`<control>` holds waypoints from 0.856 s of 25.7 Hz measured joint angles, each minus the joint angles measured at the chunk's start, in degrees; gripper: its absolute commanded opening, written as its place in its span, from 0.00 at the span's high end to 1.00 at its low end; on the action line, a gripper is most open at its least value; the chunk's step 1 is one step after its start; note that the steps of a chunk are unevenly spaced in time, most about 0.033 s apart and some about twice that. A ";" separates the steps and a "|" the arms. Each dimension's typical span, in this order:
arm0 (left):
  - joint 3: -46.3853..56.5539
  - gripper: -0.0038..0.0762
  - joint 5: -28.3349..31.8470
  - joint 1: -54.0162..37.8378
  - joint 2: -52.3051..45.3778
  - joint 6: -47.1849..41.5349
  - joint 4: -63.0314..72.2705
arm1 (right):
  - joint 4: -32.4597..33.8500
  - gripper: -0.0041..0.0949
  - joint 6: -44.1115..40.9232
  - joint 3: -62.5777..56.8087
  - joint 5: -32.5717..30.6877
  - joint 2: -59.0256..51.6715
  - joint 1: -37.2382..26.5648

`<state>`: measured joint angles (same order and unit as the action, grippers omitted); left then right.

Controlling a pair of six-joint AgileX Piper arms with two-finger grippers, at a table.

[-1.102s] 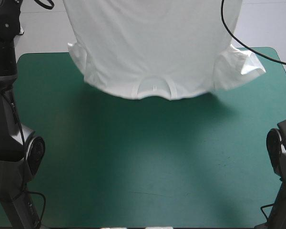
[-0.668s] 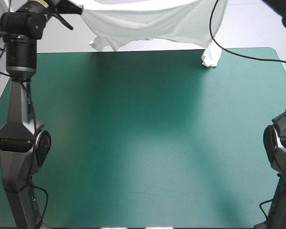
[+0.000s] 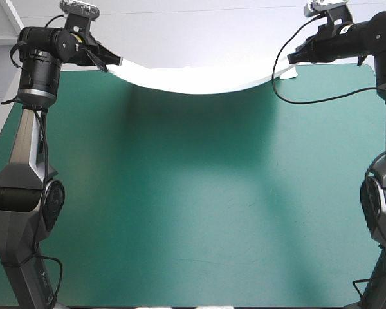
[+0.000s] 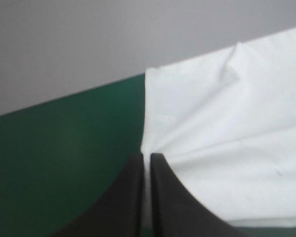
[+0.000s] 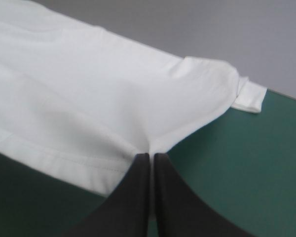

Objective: Fold the cloth

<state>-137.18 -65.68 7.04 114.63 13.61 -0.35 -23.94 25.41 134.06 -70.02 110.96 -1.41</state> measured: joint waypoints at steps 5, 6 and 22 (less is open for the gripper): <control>23.45 0.93 5.76 0.00 -12.68 1.14 0.84 | 1.77 0.95 0.05 -27.84 8.57 -13.67 1.65; 26.10 0.93 7.21 0.00 -14.34 1.14 0.90 | 1.88 0.95 0.05 -31.78 10.64 -15.53 1.65; 70.94 0.93 21.81 0.00 -39.95 0.59 0.35 | 6.06 0.95 -1.57 -72.88 22.12 -39.70 1.65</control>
<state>-66.25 -43.87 7.04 74.68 14.20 0.00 -17.88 23.84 61.18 -47.89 71.26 0.23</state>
